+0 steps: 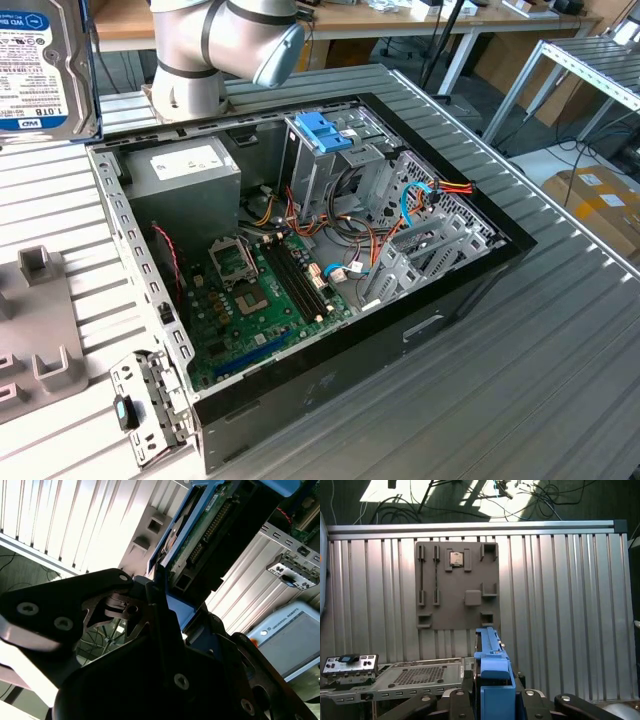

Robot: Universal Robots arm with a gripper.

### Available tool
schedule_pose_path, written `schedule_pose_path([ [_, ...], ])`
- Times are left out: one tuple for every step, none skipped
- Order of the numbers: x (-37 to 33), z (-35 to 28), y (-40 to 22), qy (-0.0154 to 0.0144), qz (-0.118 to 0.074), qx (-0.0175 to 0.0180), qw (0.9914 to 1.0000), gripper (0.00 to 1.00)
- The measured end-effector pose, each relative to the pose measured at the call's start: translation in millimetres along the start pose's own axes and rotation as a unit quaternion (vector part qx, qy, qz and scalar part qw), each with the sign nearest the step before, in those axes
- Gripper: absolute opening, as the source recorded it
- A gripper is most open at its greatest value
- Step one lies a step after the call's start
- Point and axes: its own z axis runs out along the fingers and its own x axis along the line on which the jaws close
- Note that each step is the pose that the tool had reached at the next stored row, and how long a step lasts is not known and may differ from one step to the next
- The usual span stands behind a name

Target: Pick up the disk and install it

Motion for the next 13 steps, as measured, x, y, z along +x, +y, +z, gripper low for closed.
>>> schedule_pose_path([
  [-0.1, 0.0, -0.8, 0.0000, 0.000, 0.0000, 1.00000, 0.37],
  [-0.1, 0.0, -1.7, 0.0000, 0.000, 0.0000, 1.00000, 0.37],
  [-0.2, 0.1, -2.6, 0.0000, 0.000, 0.0000, 1.00000, 0.37],
  [-0.2, 0.1, -3.6, 0.0000, 0.000, 0.0000, 1.00000, 0.37],
  [-0.3, 0.1, -4.5, 0.0000, 0.000, 0.0000, 1.00000, 0.37],
  [-0.3, 0.1, -5.4, 0.0000, 0.000, 0.0000, 1.00000, 0.37],
  [-0.4, 0.1, -6.2, 0.0000, 0.000, 0.0000, 1.00000, 0.37],
  [-0.4, 0.1, -7.2, 0.0000, 0.000, 0.0000, 1.00000, 0.37],
  [-0.5, 0.2, -8.1, 0.0000, 0.000, 0.0000, 1.00000, 0.37],
  [-0.5, 0.2, -9.0, 0.0000, 0.000, 0.0000, 1.00000, 0.37],
  [-0.6, 0.3, -9.8, 0.0000, 0.000, 0.0000, 1.00000, 0.37],
  [-0.6, 0.3, -10.7, 0.0000, 0.000, 0.0000, 1.00000, 0.37],
  [-0.7, 0.3, -11.5, 0.0000, 0.000, 0.0000, 1.00000, 0.37],
])
